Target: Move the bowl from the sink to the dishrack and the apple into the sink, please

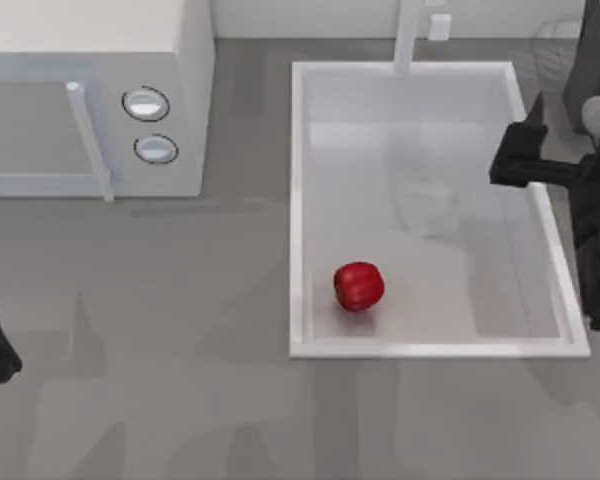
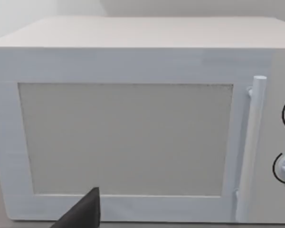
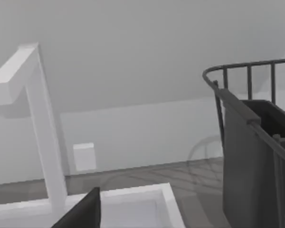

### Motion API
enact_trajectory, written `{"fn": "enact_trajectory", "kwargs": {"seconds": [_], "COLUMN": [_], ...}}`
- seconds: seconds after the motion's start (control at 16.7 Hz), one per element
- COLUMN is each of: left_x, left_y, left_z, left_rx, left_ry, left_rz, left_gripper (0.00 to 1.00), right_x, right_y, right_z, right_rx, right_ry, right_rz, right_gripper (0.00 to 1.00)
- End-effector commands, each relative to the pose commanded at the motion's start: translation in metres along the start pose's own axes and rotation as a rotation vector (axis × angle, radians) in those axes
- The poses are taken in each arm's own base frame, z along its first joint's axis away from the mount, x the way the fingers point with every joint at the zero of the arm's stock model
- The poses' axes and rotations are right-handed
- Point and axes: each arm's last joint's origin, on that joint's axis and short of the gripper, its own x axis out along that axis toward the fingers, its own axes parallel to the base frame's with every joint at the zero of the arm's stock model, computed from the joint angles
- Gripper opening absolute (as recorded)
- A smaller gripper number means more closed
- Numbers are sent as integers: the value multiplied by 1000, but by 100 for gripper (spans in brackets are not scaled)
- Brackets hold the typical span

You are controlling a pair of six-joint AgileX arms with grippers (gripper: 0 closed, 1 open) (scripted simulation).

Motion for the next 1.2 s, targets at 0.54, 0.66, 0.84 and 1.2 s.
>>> {"fn": "enact_trajectory", "kwargs": {"seconds": [0.54, 0.66, 0.84, 1.2], "left_x": [0, 0, 0, 0], "left_y": [0, 0, 0, 0], "left_z": [0, 0, 0, 0], "left_rx": [0, 0, 0, 0], "left_ry": [0, 0, 0, 0], "left_rz": [0, 0, 0, 0], "left_gripper": [100, 100, 100, 100], "right_x": [-100, -120, -138, -147], "right_y": [-107, -118, -127, -131], "right_z": [56, 47, 31, 12], "right_rx": [2, -10, -35, -65], "right_ry": [-12, -18, -16, 2], "right_rz": [-10, 21, 75, 142], "right_gripper": [100, 100, 100, 100]}}
